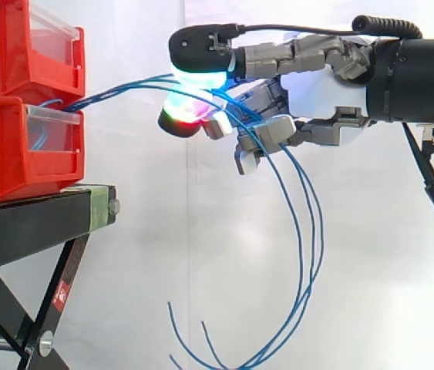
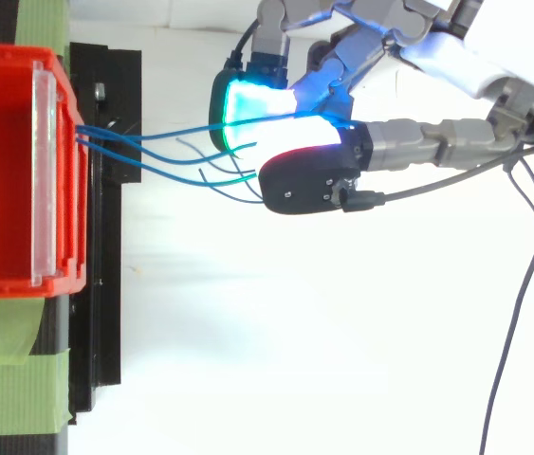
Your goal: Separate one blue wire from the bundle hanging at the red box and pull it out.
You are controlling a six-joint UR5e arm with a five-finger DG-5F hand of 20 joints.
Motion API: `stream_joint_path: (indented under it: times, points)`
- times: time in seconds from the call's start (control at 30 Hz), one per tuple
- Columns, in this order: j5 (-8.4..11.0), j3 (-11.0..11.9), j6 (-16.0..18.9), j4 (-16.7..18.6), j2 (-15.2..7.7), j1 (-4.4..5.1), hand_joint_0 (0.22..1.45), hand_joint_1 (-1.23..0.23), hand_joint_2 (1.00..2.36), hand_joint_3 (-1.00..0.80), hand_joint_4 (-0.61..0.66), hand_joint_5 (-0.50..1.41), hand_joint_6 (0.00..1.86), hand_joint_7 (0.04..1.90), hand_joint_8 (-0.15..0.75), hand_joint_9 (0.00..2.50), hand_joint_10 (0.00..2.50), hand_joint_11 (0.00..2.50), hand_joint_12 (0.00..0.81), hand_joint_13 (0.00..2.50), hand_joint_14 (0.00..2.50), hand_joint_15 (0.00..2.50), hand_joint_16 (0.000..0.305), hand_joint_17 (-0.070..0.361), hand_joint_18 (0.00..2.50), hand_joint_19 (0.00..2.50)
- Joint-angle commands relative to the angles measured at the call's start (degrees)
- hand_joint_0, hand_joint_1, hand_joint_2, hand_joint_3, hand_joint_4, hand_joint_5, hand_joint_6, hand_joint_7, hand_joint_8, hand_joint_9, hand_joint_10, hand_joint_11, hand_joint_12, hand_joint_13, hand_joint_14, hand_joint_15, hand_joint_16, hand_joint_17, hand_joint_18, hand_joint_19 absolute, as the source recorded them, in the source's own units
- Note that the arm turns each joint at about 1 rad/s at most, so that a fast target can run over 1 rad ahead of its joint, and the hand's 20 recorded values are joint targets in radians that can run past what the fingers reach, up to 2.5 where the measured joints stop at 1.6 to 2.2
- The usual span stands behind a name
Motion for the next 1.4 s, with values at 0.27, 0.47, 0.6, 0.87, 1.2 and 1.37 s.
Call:
stream_joint_path:
  times: [0.27, 0.47, 0.6, 0.87, 1.2, 1.37]
  points:
    - [0.01, 0.0, 0.0, 0.0, 0.0, 0.01, 0.52, -0.69, 1.0, -0.46, 0.18, -0.19, 0.77, 1.16, 0.369, 1.0, 0.02, 1.2, 0.363, 1.26, 0.74, 1.46, 0.055, 0.124, 0.88, 1.13]
    - [0.1, 0.0, 0.0, 0.0, 0.0, 0.01, 0.53, -0.56, 1.0, -0.49, 0.19, -0.17, 0.76, 1.16, 0.376, 1.07, 0.02, 1.23, 0.356, 1.3, 0.75, 1.46, 0.054, 0.122, 0.9, 1.13]
    - [0.01, 0.0, 0.0, 0.0, 0.0, 0.01, 0.58, -0.61, 1.01, -0.43, 0.19, -0.17, 0.76, 1.16, 0.361, 1.08, 0.02, 1.24, 0.336, 1.32, 0.7, 1.5, 0.05, 0.113, 0.91, 1.14]
    - [0.1, 0.0, 0.0, 0.1, 0.0, 0.01, 0.62, -0.69, 1.02, -0.29, 0.19, -0.17, 0.8, 1.15, 0.359, 1.1, 0.02, 1.25, 0.335, 1.33, 0.65, 1.55, 0.049, 0.11, 0.9, 1.13]
    - [0.1, 0.0, 0.0, 0.2, 0.0, 0.01, 0.62, -0.8, 1.02, -0.21, 0.15, -0.17, 0.81, 1.16, 0.353, 1.07, 0.02, 1.24, 0.337, 1.31, 0.62, 1.58, 0.049, 0.11, 0.89, 1.12]
    - [0.1, 0.0, 0.0, 0.2, 0.0, 0.01, 0.63, -0.86, 1.02, -0.19, 0.16, -0.19, 0.78, 1.18, 0.339, 0.97, 0.02, 1.2, 0.338, 1.25, 0.48, 1.64, 0.051, 0.114, 0.81, 1.09]
